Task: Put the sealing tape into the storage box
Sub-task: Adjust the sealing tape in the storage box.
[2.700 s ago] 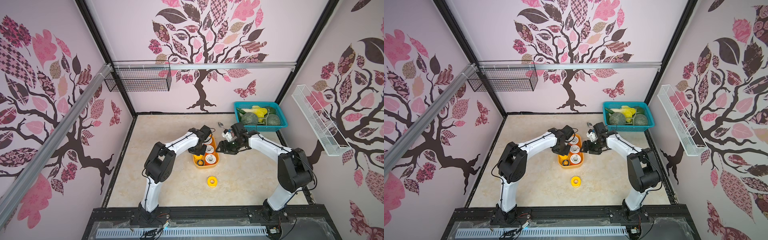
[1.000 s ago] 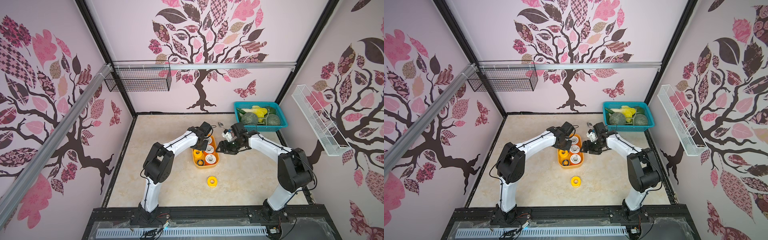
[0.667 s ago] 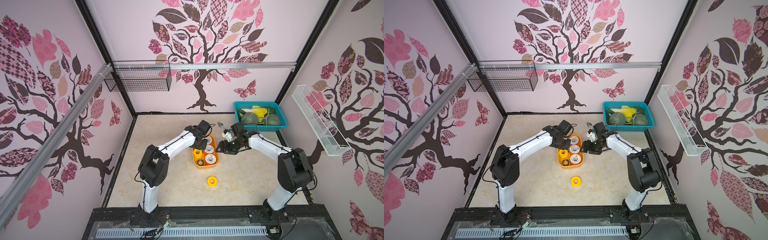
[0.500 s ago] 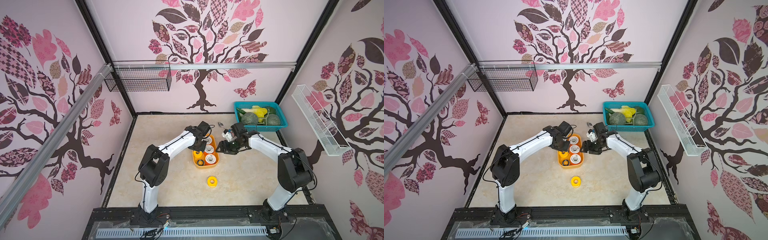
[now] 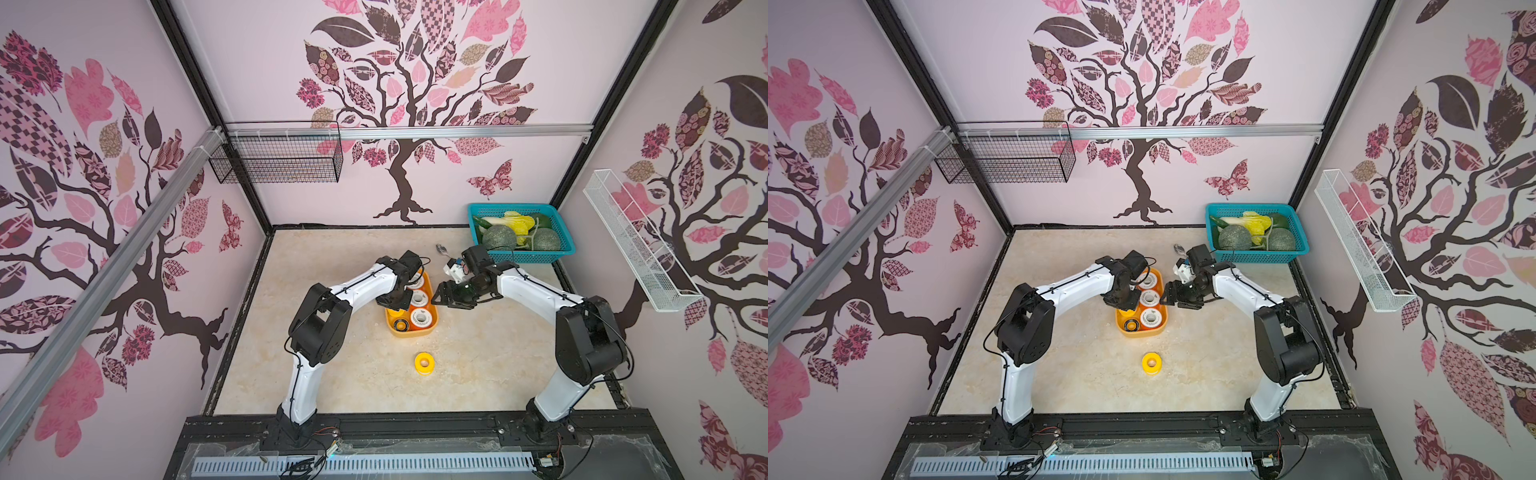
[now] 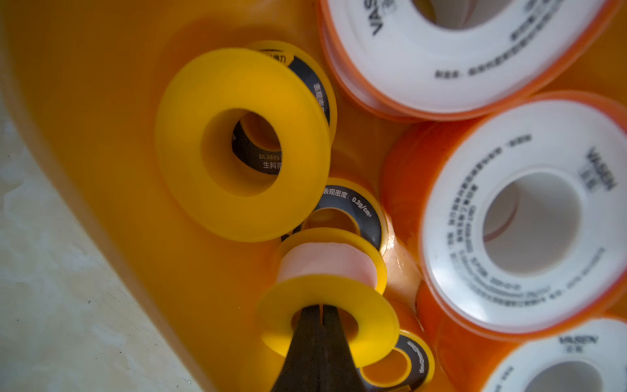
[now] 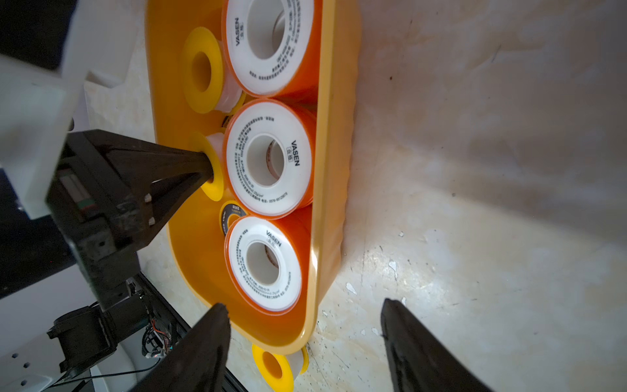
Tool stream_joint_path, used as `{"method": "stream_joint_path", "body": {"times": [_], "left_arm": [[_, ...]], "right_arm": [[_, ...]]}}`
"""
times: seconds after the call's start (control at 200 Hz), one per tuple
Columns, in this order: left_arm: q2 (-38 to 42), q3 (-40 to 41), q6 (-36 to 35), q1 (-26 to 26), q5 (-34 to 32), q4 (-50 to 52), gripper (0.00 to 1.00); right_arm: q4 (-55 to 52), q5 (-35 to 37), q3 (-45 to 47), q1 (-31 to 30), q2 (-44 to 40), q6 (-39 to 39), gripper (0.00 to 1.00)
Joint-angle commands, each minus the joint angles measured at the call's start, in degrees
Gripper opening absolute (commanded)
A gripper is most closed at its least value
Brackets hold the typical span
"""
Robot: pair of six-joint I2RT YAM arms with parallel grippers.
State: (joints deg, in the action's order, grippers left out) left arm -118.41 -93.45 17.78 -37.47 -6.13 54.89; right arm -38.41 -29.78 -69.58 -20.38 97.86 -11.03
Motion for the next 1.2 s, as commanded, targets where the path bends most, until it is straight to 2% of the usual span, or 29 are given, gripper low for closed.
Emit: {"method": "stream_joint_path", "body": {"times": [0.0, 1.196], "left_arm": [[-1.6, -1.5, 0.1, 0.3, -0.6, -0.1, 0.03], [-6.2, -6.9, 0.7, 0.6, -6.4, -3.1, 0.05]], "right_arm": [[-0.4, 0.1, 0.3, 0.3, 0.1, 1.0, 0.75], [-0.9, -0.2, 0.4, 0.3, -0.6, 1.1, 0.75]]}}
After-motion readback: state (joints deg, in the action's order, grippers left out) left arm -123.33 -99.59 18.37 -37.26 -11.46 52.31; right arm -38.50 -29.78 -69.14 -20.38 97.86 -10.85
